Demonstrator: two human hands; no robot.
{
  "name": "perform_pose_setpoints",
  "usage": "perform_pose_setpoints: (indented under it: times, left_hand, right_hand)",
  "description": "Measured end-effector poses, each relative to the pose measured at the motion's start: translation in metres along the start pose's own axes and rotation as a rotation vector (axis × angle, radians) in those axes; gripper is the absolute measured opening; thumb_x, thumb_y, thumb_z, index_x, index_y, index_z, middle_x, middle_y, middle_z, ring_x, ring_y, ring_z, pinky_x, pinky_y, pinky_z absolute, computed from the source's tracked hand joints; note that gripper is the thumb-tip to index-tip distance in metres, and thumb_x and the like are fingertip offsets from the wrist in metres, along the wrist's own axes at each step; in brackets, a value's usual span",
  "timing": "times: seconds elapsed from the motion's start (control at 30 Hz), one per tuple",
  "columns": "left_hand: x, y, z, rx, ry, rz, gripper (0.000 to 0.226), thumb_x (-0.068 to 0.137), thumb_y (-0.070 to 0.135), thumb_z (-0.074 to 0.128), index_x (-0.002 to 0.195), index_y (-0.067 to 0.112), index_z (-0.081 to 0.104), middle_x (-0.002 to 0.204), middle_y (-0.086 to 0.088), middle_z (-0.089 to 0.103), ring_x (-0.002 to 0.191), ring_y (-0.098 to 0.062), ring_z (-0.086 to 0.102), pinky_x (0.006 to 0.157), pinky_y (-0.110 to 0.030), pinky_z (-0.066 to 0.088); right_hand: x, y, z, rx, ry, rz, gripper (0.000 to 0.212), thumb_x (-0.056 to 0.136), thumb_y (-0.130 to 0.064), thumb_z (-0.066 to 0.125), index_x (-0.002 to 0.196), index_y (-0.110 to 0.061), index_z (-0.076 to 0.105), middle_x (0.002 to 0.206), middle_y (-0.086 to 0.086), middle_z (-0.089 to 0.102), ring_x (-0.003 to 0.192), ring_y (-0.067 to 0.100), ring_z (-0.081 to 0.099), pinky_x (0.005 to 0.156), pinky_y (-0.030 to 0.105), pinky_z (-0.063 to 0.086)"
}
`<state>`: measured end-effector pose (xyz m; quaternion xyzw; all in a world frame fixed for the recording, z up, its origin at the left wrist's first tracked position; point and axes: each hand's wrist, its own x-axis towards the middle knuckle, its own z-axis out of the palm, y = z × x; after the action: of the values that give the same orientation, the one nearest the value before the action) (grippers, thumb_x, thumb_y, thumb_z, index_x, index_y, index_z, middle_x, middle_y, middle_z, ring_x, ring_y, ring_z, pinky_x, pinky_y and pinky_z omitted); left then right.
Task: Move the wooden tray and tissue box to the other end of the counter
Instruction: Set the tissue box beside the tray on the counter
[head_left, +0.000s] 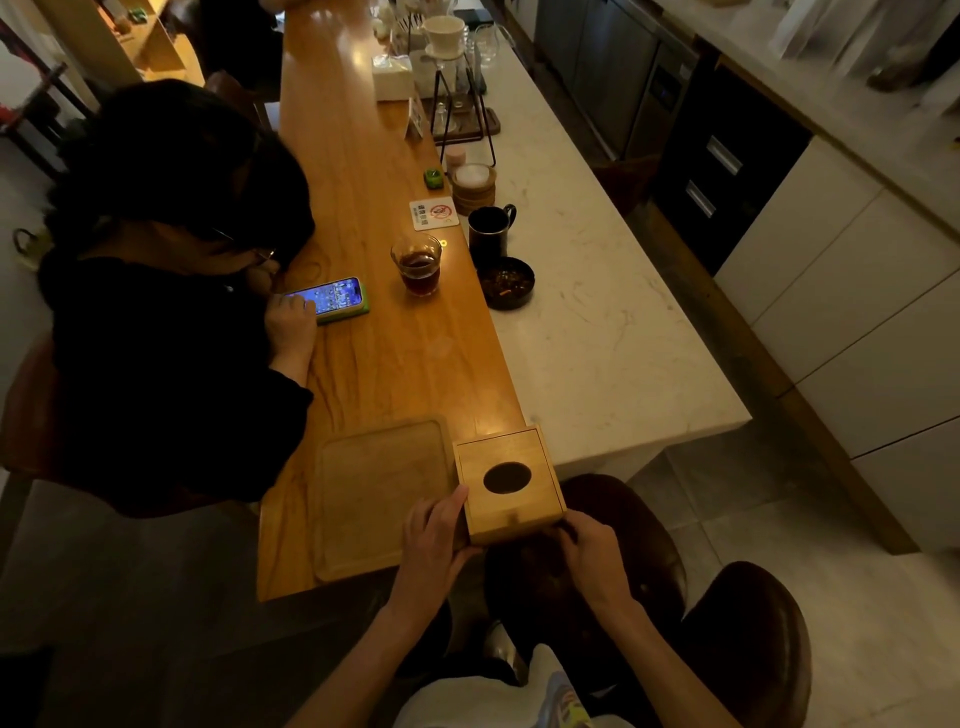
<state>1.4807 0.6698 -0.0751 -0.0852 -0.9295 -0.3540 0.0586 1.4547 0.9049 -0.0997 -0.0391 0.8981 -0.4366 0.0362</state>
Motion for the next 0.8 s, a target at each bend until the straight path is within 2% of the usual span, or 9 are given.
perform_pose_setpoints:
  times: [0.1,0.2,0.3,0.37,0.63,0.8]
  left_hand:
    - [-0.002,-0.007,-0.002,0.004,-0.046,0.037,0.104,0.071,0.018,0.085,0.15,0.024,0.018,0.138,0.002,0.035,0.127,-0.018,0.038,0.103,-0.053,0.043]
    - [-0.012,-0.026,-0.008,0.13,-0.081,0.0,0.096,0.078,0.03,0.078,0.154,0.022,0.019,0.154,0.003,0.032,0.144,-0.015,0.025,0.116,-0.057,0.025]
    - [-0.018,-0.042,-0.015,0.362,-0.141,0.014,0.072,0.089,0.048,0.051,0.151,0.019,0.029,0.16,-0.004,0.026,0.149,-0.026,0.019,0.115,-0.062,0.018]
    - [-0.019,-0.045,-0.016,0.446,-0.194,0.023,0.069,0.09,0.053,0.04,0.149,0.019,0.033,0.159,-0.005,0.026,0.148,-0.029,0.02,0.114,-0.063,0.017]
    - [-0.019,-0.044,-0.014,0.456,-0.225,-0.015,0.067,0.094,0.054,0.038,0.151,0.022,0.029,0.161,-0.001,0.022,0.15,-0.025,0.013,0.115,-0.064,0.013]
    - [-0.018,-0.042,-0.015,0.414,-0.222,-0.033,0.066,0.094,0.053,0.041,0.151,0.022,0.029,0.161,-0.001,0.022,0.15,-0.024,0.012,0.116,-0.064,0.01]
  right_hand:
    - [-0.001,0.0,0.002,0.006,0.005,0.008,0.033,0.091,-0.005,0.065,0.113,-0.028,0.07,0.104,-0.027,0.067,0.102,-0.008,0.063,0.09,0.008,0.047]
    - [0.0,0.0,0.002,0.001,0.005,0.016,0.032,0.091,-0.005,0.065,0.112,-0.028,0.07,0.101,-0.028,0.066,0.1,-0.009,0.063,0.089,0.006,0.046]
    - [-0.001,0.001,0.002,-0.005,0.012,0.02,0.03,0.09,-0.005,0.066,0.11,-0.027,0.071,0.1,-0.024,0.069,0.097,-0.008,0.064,0.086,0.01,0.05]
    - [0.0,0.001,0.003,-0.009,0.017,0.025,0.028,0.09,-0.006,0.066,0.109,-0.025,0.072,0.099,-0.02,0.07,0.096,-0.007,0.065,0.086,0.013,0.052]
    - [-0.001,-0.004,0.0,0.003,0.029,0.011,0.027,0.09,-0.005,0.067,0.108,-0.023,0.072,0.1,-0.019,0.071,0.097,-0.007,0.065,0.087,0.017,0.052]
    - [-0.002,-0.007,-0.003,0.003,0.034,0.003,0.026,0.089,-0.003,0.068,0.109,-0.019,0.073,0.102,-0.009,0.074,0.097,-0.001,0.066,0.088,0.021,0.053]
